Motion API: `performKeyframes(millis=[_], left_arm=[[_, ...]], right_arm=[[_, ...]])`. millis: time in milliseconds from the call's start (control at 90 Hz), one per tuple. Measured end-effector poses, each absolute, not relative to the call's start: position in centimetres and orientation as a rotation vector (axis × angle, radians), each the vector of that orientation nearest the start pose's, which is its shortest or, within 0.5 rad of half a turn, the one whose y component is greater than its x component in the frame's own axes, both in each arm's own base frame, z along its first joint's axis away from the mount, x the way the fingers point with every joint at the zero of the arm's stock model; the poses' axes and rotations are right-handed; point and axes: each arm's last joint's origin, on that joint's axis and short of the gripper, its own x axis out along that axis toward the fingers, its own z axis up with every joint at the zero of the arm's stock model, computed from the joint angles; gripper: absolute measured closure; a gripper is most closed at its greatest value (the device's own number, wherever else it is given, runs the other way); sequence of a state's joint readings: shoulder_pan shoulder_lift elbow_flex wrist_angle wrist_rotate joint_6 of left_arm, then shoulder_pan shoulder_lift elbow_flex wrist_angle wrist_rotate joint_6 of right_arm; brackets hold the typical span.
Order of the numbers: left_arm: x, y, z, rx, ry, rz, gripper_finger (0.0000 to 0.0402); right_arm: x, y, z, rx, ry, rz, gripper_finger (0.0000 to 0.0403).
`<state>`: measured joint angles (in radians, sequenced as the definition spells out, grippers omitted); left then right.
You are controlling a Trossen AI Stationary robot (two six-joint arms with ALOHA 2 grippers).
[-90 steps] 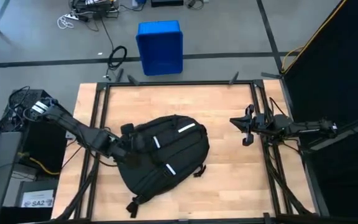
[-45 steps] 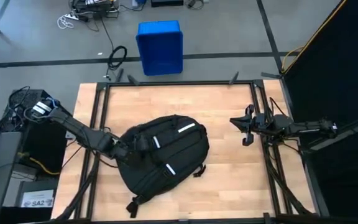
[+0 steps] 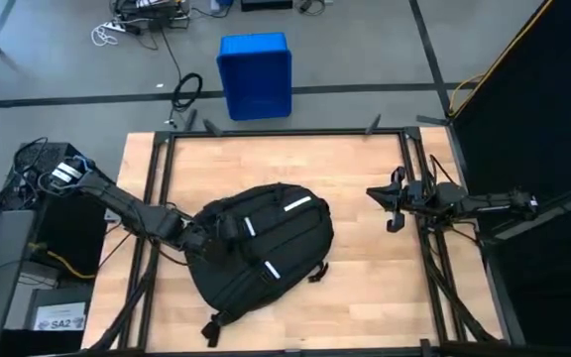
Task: Unpack backpack
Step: Open the backpack
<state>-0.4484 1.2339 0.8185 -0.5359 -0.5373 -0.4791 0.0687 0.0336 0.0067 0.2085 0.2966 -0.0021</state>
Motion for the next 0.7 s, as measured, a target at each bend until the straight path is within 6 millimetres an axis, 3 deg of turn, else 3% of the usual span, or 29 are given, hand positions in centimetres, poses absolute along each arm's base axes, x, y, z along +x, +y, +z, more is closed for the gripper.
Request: performKeyframes(millis=[700], left_arm=[[21.99, -9.29, 23.45, -0.112, 0.784, 0.224, 0.0218]], right_arm=[[9.69, -0.18, 18.30, 0.005, -0.176, -0.230, 0.0402]])
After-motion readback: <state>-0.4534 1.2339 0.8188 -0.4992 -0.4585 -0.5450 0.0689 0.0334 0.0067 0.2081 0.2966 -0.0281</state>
